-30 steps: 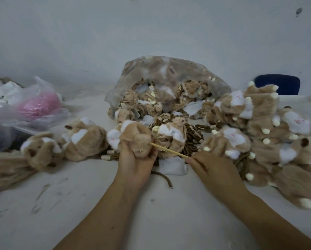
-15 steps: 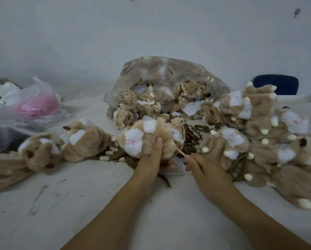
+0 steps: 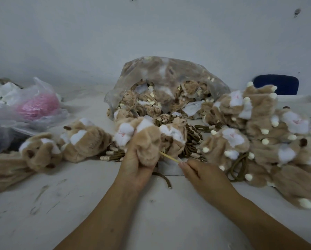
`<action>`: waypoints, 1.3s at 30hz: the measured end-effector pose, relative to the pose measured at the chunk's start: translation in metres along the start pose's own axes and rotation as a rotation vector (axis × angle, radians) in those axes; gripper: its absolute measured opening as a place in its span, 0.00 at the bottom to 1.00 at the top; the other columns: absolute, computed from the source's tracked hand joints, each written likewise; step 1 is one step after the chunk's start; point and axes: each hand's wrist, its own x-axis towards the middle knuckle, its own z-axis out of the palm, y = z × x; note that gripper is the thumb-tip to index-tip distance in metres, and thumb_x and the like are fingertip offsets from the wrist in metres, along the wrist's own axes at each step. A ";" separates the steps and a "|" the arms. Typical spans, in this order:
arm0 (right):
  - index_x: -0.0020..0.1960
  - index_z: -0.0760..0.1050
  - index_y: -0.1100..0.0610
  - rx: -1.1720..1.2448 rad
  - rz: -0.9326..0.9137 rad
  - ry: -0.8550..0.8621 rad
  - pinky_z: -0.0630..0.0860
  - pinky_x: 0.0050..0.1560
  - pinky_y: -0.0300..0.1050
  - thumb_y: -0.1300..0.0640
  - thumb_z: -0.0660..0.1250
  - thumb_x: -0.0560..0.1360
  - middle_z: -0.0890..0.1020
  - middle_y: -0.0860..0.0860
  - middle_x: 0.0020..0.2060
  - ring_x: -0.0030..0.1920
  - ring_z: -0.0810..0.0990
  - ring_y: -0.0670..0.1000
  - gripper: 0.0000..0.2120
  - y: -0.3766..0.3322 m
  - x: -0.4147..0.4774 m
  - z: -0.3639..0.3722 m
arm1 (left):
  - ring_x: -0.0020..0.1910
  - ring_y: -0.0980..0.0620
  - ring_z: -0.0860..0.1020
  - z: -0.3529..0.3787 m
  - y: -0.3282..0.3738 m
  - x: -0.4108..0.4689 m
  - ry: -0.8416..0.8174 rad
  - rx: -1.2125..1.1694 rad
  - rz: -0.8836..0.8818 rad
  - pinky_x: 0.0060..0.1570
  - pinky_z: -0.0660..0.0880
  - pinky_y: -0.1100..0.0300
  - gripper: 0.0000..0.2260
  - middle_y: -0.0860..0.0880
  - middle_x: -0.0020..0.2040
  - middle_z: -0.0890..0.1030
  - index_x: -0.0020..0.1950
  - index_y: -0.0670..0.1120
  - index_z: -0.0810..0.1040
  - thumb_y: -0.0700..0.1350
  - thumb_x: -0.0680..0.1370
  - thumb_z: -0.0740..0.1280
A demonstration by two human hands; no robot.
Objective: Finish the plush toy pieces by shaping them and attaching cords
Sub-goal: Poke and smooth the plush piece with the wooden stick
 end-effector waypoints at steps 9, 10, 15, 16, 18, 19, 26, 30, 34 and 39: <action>0.37 0.69 0.53 0.197 0.116 0.125 0.72 0.38 0.50 0.36 0.46 0.74 0.76 0.49 0.30 0.34 0.75 0.48 0.24 -0.011 0.001 0.003 | 0.44 0.51 0.82 0.012 -0.019 -0.008 -0.047 0.432 0.153 0.45 0.77 0.57 0.34 0.48 0.50 0.84 0.58 0.47 0.80 0.70 0.64 0.74; 0.38 0.70 0.53 0.228 0.135 0.137 0.71 0.38 0.48 0.36 0.46 0.73 0.77 0.49 0.31 0.34 0.76 0.47 0.25 -0.011 0.002 0.003 | 0.35 0.55 0.79 0.014 -0.025 -0.010 -0.039 0.481 0.150 0.38 0.76 0.59 0.33 0.49 0.42 0.83 0.55 0.47 0.81 0.72 0.64 0.72; 0.38 0.71 0.55 0.236 0.126 0.101 0.70 0.37 0.46 0.35 0.46 0.72 0.76 0.49 0.30 0.33 0.74 0.46 0.27 -0.010 0.002 0.000 | 0.37 0.51 0.80 0.016 -0.030 -0.013 0.069 0.698 0.126 0.50 0.76 0.51 0.40 0.47 0.32 0.80 0.44 0.48 0.82 0.82 0.61 0.56; 0.37 0.70 0.55 0.224 0.113 0.094 0.70 0.36 0.48 0.34 0.46 0.72 0.75 0.49 0.29 0.32 0.74 0.47 0.27 -0.009 0.002 0.000 | 0.44 0.46 0.82 0.016 -0.028 -0.014 0.088 0.671 0.143 0.57 0.76 0.48 0.45 0.41 0.38 0.82 0.51 0.42 0.82 0.81 0.62 0.55; 0.35 0.67 0.54 0.148 0.086 0.075 0.69 0.34 0.49 0.33 0.45 0.72 0.73 0.50 0.28 0.30 0.72 0.48 0.27 -0.006 0.003 -0.002 | 0.48 0.40 0.81 0.015 -0.026 -0.012 0.128 0.637 0.196 0.57 0.77 0.49 0.50 0.35 0.44 0.81 0.56 0.33 0.78 0.79 0.67 0.52; 0.34 0.67 0.54 0.104 0.078 0.063 0.69 0.33 0.48 0.32 0.44 0.71 0.72 0.50 0.27 0.30 0.72 0.48 0.28 -0.003 0.004 -0.005 | 0.41 0.43 0.80 0.015 -0.025 -0.011 0.147 0.644 0.238 0.49 0.77 0.54 0.46 0.37 0.37 0.79 0.47 0.34 0.81 0.77 0.71 0.50; 0.34 0.71 0.53 -0.080 -0.009 0.010 0.68 0.32 0.46 0.36 0.56 0.74 0.76 0.50 0.28 0.30 0.74 0.47 0.23 0.016 0.010 -0.025 | 0.25 0.60 0.75 0.011 -0.027 -0.017 -0.056 0.982 0.125 0.33 0.73 0.66 0.32 0.54 0.23 0.76 0.28 0.51 0.75 0.76 0.72 0.51; 0.40 0.76 0.51 0.014 0.009 0.022 0.71 0.37 0.46 0.48 0.62 0.76 0.80 0.46 0.34 0.36 0.76 0.46 0.10 0.006 0.007 -0.012 | 0.28 0.52 0.78 0.016 -0.032 -0.024 -0.396 1.017 0.085 0.37 0.76 0.62 0.29 0.50 0.24 0.76 0.26 0.50 0.75 0.65 0.81 0.55; 0.35 0.72 0.54 0.222 0.145 0.166 0.69 0.35 0.47 0.45 0.59 0.74 0.77 0.48 0.29 0.34 0.75 0.51 0.15 0.005 0.011 -0.009 | 0.43 0.66 0.81 0.020 -0.028 -0.023 -0.183 0.872 0.160 0.41 0.73 0.76 0.21 0.61 0.42 0.85 0.45 0.62 0.83 0.75 0.69 0.62; 0.35 0.73 0.57 0.146 0.082 0.180 0.67 0.33 0.46 0.32 0.49 0.71 0.75 0.51 0.27 0.30 0.73 0.49 0.30 0.009 0.009 -0.012 | 0.57 0.59 0.81 0.019 -0.018 -0.011 0.039 0.587 0.224 0.50 0.78 0.66 0.36 0.58 0.58 0.83 0.64 0.59 0.74 0.74 0.60 0.70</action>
